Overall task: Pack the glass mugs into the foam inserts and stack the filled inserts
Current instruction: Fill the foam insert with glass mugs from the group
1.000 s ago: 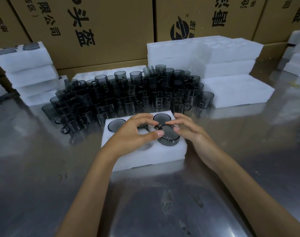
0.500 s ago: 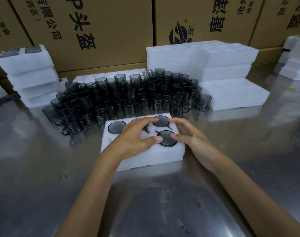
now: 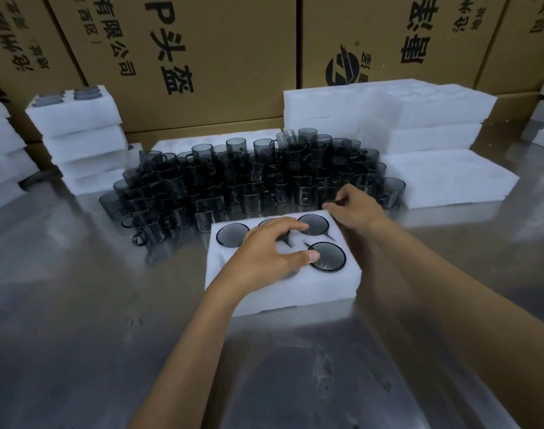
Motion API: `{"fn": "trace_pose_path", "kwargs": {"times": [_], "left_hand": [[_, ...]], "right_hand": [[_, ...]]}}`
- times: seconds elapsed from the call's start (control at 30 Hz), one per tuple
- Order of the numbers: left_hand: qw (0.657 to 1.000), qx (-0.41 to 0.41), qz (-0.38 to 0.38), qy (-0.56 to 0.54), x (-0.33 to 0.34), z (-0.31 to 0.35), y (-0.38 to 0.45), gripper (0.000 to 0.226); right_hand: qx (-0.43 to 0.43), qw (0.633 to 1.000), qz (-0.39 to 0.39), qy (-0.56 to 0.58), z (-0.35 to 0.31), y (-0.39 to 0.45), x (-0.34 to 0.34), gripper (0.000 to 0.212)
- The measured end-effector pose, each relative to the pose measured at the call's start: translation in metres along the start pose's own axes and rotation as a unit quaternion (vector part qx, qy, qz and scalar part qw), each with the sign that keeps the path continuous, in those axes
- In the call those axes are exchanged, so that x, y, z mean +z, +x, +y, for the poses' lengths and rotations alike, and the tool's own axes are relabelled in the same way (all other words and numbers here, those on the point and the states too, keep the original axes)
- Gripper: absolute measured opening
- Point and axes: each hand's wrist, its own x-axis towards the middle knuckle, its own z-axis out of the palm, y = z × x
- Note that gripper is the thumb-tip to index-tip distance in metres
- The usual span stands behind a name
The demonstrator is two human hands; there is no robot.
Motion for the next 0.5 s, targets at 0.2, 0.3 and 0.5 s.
{"fn": "trace_pose_path", "kwargs": {"times": [0.2, 0.3, 0.5], "left_hand": [[0.987, -0.011, 0.049, -0.153, -0.017, 0.009, -0.003, 0.023], [0.972, -0.006, 0.117, -0.204, -0.027, 0.012, -0.006, 0.022], [0.957, 0.016, 0.173, -0.234, -0.035, 0.013, -0.007, 0.037]], "right_hand": [[-0.040, 0.994, 0.051, -0.091, 0.003, -0.010, -0.014, 0.035], [-0.089, 0.989, 0.112, -0.038, 0.002, -0.023, -0.025, 0.036], [-0.289, 0.949, 0.117, 0.036, -0.033, -0.068, -0.038, 0.035]]}}
